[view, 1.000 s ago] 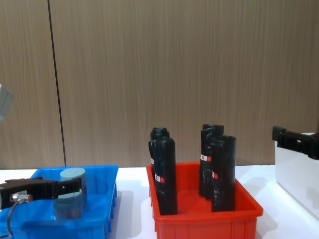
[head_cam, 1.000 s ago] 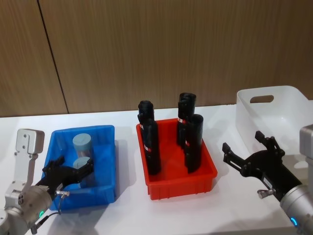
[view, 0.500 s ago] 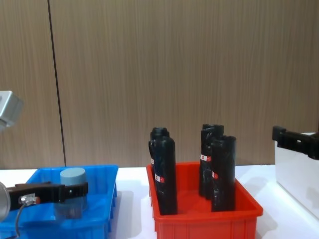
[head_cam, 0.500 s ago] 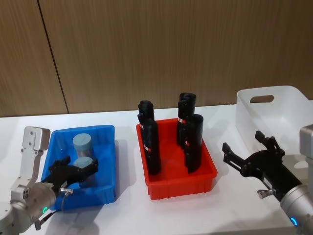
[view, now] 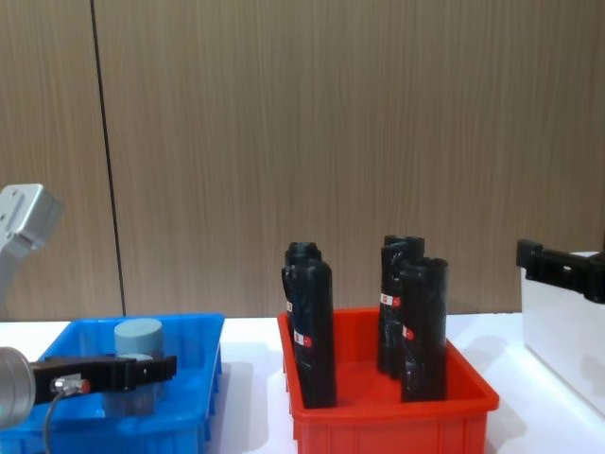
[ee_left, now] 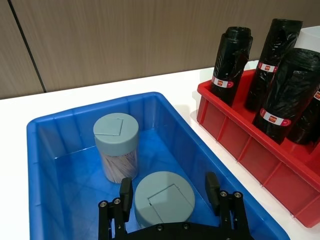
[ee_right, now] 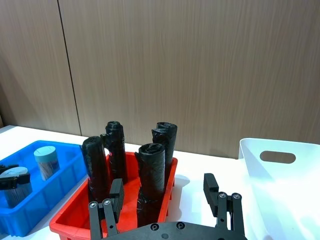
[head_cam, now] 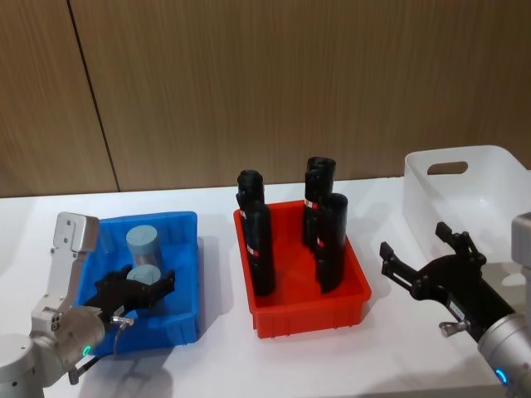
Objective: Pick the cotton swabs from the blue box and place them into the white box.
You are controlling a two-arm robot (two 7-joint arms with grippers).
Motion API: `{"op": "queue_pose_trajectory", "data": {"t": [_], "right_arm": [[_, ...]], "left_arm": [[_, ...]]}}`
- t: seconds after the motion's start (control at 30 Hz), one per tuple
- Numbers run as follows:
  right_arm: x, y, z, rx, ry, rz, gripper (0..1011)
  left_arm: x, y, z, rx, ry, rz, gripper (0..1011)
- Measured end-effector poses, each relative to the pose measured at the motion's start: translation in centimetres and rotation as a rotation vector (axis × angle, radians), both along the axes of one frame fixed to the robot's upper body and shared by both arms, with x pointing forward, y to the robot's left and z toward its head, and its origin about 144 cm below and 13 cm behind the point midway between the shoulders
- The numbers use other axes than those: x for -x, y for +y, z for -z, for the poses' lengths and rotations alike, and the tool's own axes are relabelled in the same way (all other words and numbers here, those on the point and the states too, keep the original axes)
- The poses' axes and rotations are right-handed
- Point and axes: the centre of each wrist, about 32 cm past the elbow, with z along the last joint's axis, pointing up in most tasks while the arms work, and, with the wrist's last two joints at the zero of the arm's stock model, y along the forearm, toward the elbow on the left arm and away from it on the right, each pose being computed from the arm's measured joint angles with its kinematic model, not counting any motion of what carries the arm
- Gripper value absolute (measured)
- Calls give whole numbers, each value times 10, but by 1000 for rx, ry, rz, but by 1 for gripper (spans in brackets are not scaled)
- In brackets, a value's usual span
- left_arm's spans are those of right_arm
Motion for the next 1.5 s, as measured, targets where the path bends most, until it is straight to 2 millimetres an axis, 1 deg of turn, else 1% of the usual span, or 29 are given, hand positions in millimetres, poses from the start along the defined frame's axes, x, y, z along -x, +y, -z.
{"op": "queue_pose_trajectory", "data": {"t": [0.03, 0.07, 0.1, 0.17, 0.2, 0.33, 0.7, 0.9, 1.13, 1.33, 1.43, 1.47, 1.5], "right_arm": [[0, 0, 0, 0, 0, 0, 1002], [0, 0, 0, 0, 0, 0, 1002], [0, 0, 0, 0, 0, 0, 1002], [0, 0, 0, 0, 0, 0, 1002], [0, 0, 0, 0, 0, 0, 1002], [0, 0, 0, 0, 0, 0, 1002], [0, 0, 0, 0, 0, 0, 1002], [0, 0, 0, 0, 0, 0, 1002], [0, 0, 0, 0, 0, 0, 1002], [0, 0, 0, 0, 0, 0, 1002], [0, 0, 0, 0, 0, 0, 1002], [0, 0, 0, 0, 0, 0, 1002], [0, 0, 0, 0, 0, 0, 1002]], "left_arm": [[-1, 0, 0, -1, 4, 3, 901], [-1, 0, 0, -1, 4, 3, 901], [-2, -1, 1, -3, 7, 5, 863], [-3, -1, 1, -5, 11, 7, 830], [-3, -1, 1, -6, 14, 8, 778], [-4, -1, 2, -8, 19, 8, 685], [-4, -2, 2, -22, 26, -7, 682], [-2, -2, -4, -51, 9, -9, 682], [1, -6, -21, -85, -51, 11, 682], [3, -13, -43, -104, -131, 54, 682], [4, -19, -58, -105, -181, 92, 682], [4, -19, -58, -105, -181, 92, 682], [5, -21, -62, -103, -196, 106, 682]]}}
